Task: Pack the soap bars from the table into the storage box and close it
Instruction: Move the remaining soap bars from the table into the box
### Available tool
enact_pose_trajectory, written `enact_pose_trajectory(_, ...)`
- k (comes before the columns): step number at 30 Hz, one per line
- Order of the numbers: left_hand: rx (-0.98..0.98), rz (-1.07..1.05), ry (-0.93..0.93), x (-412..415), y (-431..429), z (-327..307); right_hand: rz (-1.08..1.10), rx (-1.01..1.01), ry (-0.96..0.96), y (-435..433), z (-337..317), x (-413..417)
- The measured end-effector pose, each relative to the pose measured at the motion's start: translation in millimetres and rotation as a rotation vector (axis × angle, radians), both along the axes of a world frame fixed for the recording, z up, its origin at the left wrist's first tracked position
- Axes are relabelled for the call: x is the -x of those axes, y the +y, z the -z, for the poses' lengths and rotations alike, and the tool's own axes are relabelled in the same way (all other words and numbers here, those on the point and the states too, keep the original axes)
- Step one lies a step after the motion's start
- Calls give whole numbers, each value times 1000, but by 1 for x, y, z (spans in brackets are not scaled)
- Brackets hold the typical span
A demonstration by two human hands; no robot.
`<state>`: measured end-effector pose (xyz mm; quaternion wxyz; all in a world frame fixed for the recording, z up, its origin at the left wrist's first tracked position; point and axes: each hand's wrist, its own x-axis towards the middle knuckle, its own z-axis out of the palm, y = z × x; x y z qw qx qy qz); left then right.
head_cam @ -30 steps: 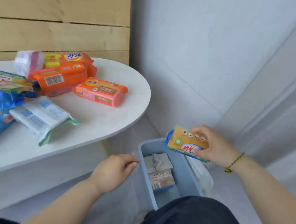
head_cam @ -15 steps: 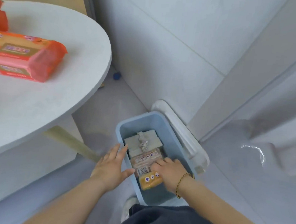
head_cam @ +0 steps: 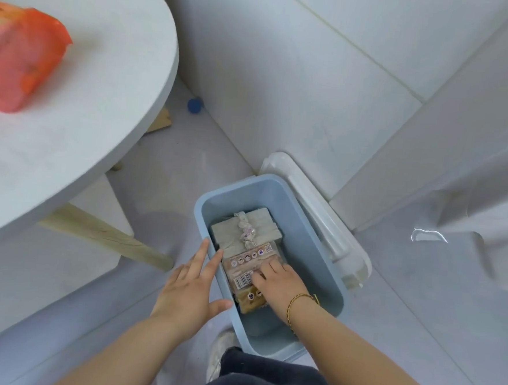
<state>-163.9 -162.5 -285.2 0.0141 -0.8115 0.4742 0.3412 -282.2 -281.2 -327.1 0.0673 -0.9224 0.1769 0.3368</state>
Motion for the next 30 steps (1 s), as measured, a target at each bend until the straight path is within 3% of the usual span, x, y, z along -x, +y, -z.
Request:
enact_pose_trajectory(7,2,15,-17,-1,0,3,114,-63,103,-3,14,-12)
enact_pose_trajectory(18,-10,34,-29,-3,1,-1,270,-200,43,-8,2,7)
enact_pose_trajectory(24,15,42,-44,-7,9,-26,469,-251,-91,-2,-38,22)
enact_pose_trajectory(30,231,104,-182,-8,39,-85,584,-234,-391,6,-100,27)
